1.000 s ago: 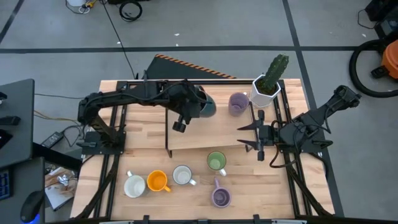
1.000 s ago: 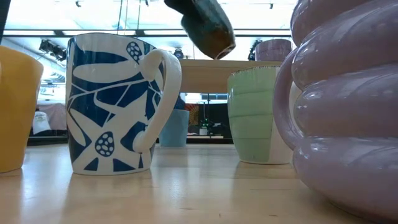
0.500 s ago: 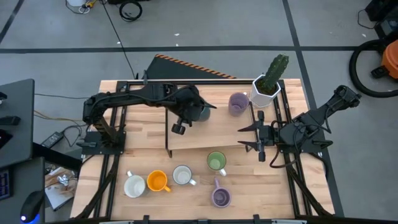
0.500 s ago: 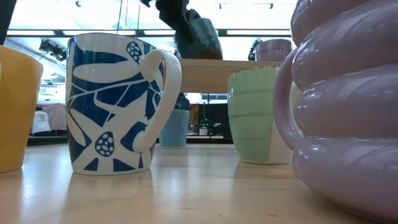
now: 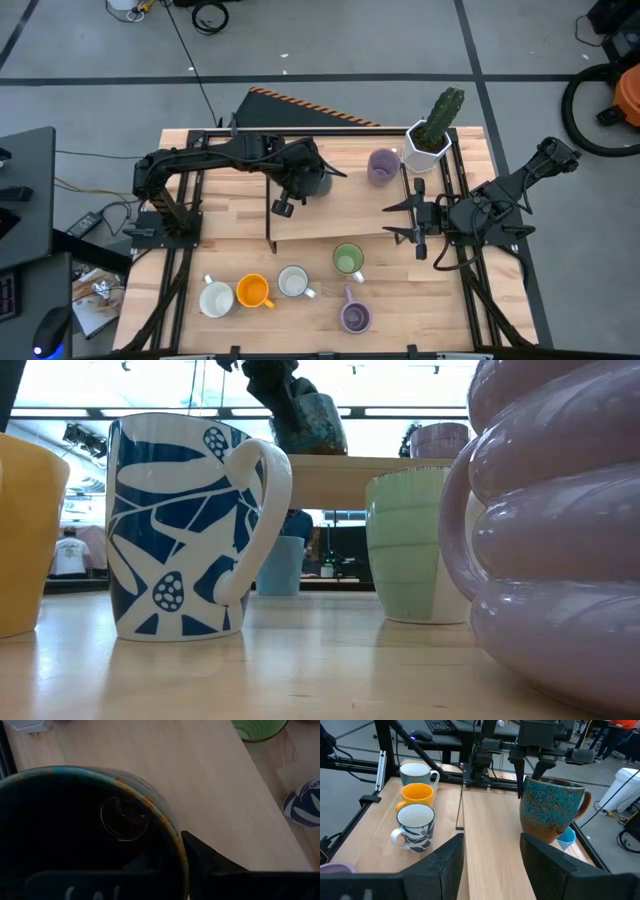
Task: Place coffee mugs
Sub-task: Put the green-brown mug on the shelf
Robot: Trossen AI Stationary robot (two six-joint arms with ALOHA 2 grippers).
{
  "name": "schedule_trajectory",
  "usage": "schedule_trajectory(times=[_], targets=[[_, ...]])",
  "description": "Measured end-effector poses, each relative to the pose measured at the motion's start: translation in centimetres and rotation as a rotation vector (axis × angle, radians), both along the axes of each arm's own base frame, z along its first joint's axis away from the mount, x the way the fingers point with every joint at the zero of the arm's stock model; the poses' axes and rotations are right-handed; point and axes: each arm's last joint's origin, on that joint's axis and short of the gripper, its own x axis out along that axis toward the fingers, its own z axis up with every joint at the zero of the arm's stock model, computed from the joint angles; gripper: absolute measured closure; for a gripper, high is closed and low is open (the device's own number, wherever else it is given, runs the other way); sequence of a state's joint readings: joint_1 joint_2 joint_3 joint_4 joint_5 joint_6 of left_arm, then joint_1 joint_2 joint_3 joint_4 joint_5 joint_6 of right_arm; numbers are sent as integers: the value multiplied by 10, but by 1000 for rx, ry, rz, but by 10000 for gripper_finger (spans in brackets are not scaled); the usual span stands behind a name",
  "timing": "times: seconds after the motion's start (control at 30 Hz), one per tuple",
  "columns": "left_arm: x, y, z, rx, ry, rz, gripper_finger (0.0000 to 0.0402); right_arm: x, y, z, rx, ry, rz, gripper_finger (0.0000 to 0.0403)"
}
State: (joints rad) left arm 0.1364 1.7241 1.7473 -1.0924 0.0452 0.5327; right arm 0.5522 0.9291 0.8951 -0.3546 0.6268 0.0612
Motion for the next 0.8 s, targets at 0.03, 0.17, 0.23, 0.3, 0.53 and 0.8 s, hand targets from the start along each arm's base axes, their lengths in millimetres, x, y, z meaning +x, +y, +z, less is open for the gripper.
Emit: schedule_trajectory(times=[0.03, 0.17, 0.23, 0.3, 0.53, 0.8], targets=[[0, 0, 0, 0, 0, 0, 351, 0, 0, 0, 0, 0, 0, 204], [0, 0, 0, 2, 1, -3, 351, 0, 0, 0, 0, 0, 0, 204], [0, 0, 0, 1, 1, -3, 351, 0, 0, 0, 0, 0, 1, 204], [0, 0, 0, 2, 2, -3, 351, 0, 0, 0, 0, 0, 0, 204], [0, 0, 1, 9, -8, -9, 328, 0, 0, 0, 4, 3, 13, 204], [2, 0, 3, 8, -38, -5, 285, 0, 1, 0, 2, 4, 19, 204]])
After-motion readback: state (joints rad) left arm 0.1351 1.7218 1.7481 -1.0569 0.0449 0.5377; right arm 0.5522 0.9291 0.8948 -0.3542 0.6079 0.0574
